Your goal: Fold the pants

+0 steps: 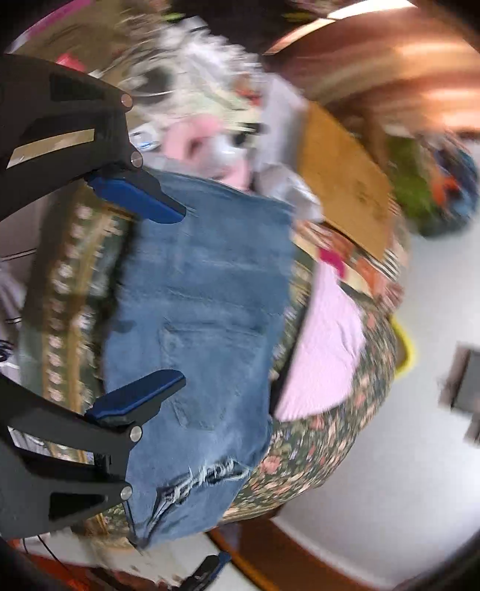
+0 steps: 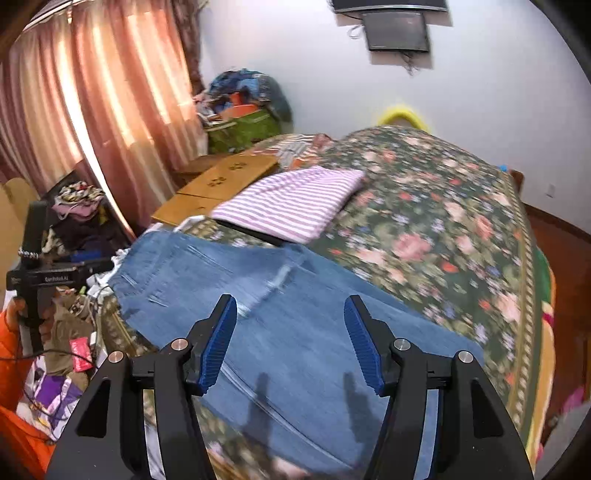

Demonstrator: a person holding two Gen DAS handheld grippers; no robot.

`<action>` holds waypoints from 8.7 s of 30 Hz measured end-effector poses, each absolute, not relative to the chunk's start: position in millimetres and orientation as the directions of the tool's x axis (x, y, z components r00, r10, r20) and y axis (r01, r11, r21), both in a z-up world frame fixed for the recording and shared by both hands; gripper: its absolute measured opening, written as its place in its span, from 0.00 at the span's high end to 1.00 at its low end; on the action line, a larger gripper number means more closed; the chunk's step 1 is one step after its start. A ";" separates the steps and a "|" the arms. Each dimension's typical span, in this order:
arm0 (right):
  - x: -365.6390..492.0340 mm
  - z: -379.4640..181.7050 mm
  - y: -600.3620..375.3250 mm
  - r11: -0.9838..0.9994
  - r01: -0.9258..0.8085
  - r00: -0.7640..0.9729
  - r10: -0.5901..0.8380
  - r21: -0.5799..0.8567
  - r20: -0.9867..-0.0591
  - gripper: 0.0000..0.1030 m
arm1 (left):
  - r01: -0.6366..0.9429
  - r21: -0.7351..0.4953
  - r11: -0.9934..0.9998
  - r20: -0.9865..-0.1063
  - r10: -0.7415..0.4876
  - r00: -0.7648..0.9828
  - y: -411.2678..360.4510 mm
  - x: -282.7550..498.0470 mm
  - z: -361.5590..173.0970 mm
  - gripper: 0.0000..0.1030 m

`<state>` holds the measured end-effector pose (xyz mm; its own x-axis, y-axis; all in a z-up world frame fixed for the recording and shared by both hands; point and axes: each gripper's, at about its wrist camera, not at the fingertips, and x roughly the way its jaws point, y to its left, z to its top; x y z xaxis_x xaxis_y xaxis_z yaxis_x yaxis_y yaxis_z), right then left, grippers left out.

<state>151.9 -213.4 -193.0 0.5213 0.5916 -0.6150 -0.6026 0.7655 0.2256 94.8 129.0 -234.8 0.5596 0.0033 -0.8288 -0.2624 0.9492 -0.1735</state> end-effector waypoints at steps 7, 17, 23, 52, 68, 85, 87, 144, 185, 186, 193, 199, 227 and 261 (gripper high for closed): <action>151.3 -204.9 -176.1 0.716 -0.661 0.456 0.621 0.224 -0.638 0.45 | -0.329 -0.369 0.869 -0.849 -0.171 0.500 151.5 81.4 -286.6 0.21; 165.8 -217.1 -153.6 0.706 -0.661 0.403 0.622 0.257 -0.671 0.45 | -0.367 -0.599 0.711 -0.770 -0.386 0.509 162.8 108.1 -333.3 0.21; 172.4 -226.1 -148.8 0.715 -0.659 0.399 0.595 0.233 -0.697 0.45 | -0.375 -0.566 0.734 -0.787 -0.347 0.509 157.1 130.5 -336.1 0.20; 182.8 -263.6 -170.9 0.752 -0.584 0.347 0.572 0.306 -0.743 0.44 | -0.357 -0.213 0.909 -0.774 0.066 0.630 129.0 165.0 -296.1 0.75; 172.3 -244.0 -237.1 0.836 -0.471 0.460 0.505 0.281 -0.731 0.44 | -0.155 -0.093 0.984 -0.612 0.066 0.788 72.4 168.1 -193.2 0.79; 153.2 -276.8 -276.8 0.880 -0.382 0.480 0.451 0.283 -0.753 0.41 | 0.208 -0.067 0.976 -0.507 -0.212 0.835 -49.1 176.0 -135.3 0.80; 151.4 -277.4 -276.6 0.878 -0.384 0.483 0.454 0.284 -0.749 0.40 | 0.244 -0.091 0.966 -0.513 -0.255 0.820 -61.7 180.8 -134.7 0.81; 105.9 -269.0 -404.6 0.925 -0.163 0.575 0.371 0.342 -0.729 0.38 | 0.654 -0.242 0.717 -0.844 -0.488 0.222 -283.9 203.5 -270.7 0.79; 95.9 -282.9 -357.6 0.893 -0.234 0.461 0.451 0.386 -0.765 0.38 | 0.286 0.010 0.958 -0.855 -0.140 0.499 -112.2 359.8 -264.2 0.33; 97.2 -287.3 -351.6 0.882 -0.241 0.436 0.472 0.406 -0.767 0.38 | 0.270 0.024 0.963 -0.867 -0.114 0.485 -106.7 369.4 -274.3 0.33; 115.6 -293.6 -331.4 0.869 -0.260 0.401 0.494 0.421 -0.772 0.33 | 0.313 -0.054 0.948 -0.893 -0.186 0.410 -81.9 363.6 -310.4 0.41; 153.3 -291.5 -322.0 0.880 -0.313 0.385 0.462 0.358 -0.799 0.33 | 0.376 -0.066 0.924 -0.894 -0.222 0.390 -60.3 319.2 -303.6 0.54; 181.1 -226.6 -343.2 0.927 -0.301 0.581 0.364 0.223 -0.728 0.33 | 0.254 -0.104 0.962 -0.805 -0.231 0.546 -30.2 221.5 -224.0 0.51; 331.9 -294.9 -259.7 0.772 -0.463 0.263 0.589 0.435 -0.764 0.81 | 0.324 -0.192 0.926 -0.814 -0.335 0.474 -99.1 356.9 -279.0 0.39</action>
